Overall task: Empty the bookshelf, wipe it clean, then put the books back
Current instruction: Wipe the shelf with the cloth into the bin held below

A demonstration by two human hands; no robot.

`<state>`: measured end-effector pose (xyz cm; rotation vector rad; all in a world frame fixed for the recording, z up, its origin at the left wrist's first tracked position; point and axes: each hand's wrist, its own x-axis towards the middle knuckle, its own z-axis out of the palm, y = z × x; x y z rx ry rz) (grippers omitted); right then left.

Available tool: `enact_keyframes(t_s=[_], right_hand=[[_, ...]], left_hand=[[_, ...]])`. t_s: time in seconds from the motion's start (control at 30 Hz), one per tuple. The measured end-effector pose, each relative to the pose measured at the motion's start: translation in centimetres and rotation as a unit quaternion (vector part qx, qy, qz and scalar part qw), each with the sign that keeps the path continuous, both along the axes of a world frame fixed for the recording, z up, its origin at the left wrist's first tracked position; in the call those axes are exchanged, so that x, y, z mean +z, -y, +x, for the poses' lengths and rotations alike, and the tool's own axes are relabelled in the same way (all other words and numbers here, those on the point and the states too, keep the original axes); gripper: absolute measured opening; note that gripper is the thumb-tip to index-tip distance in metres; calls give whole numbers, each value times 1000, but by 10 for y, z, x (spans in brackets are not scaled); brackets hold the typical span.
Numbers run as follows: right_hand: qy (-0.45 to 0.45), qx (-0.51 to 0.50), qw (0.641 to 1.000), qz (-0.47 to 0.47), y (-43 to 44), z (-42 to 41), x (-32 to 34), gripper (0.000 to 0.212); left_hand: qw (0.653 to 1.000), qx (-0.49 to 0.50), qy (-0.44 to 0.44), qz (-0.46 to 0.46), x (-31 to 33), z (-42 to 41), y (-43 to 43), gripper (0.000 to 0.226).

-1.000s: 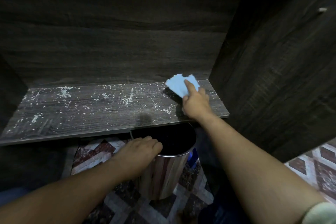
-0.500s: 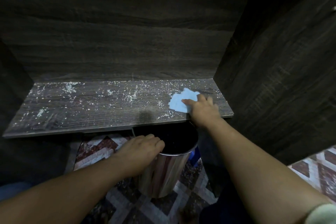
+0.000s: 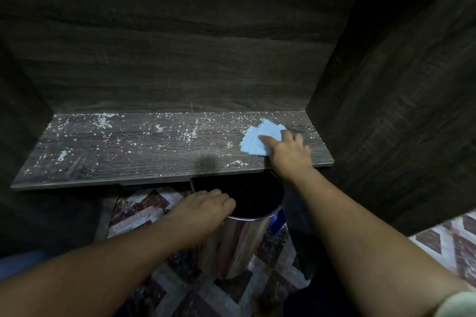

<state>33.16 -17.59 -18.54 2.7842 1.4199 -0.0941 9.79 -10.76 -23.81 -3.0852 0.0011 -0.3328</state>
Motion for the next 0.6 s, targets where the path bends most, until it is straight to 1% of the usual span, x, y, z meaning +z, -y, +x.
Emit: enact_keyframes(t_s=[0.07, 0.17, 0.23, 0.3, 0.37, 0.5, 0.6], right_hand=[[3, -52, 998, 30, 1, 6, 4, 52], [-29, -114, 991, 67, 3, 11, 7, 55], [-69, -128, 988, 52, 5, 10, 5, 56], [-109, -99, 989, 7, 7, 8, 0, 58], [-123, -57, 991, -22, 7, 5, -1, 59], [-143, 13, 989, -31, 5, 1, 3, 57], [-177, 53, 983, -8, 3, -3, 2, 55]], left_hand=[[1000, 0, -1, -6, -1, 0, -1, 56], [1000, 3, 4, -9, -1, -1, -1, 53], [1000, 1, 6, -11, -1, -2, 0, 52], [1000, 0, 7, -9, 0, -1, 0, 51], [1000, -2, 5, -7, 0, -1, 0, 51], [1000, -3, -2, 2, -2, -1, 0, 50], [1000, -1, -7, 2, -4, -2, -2, 50]])
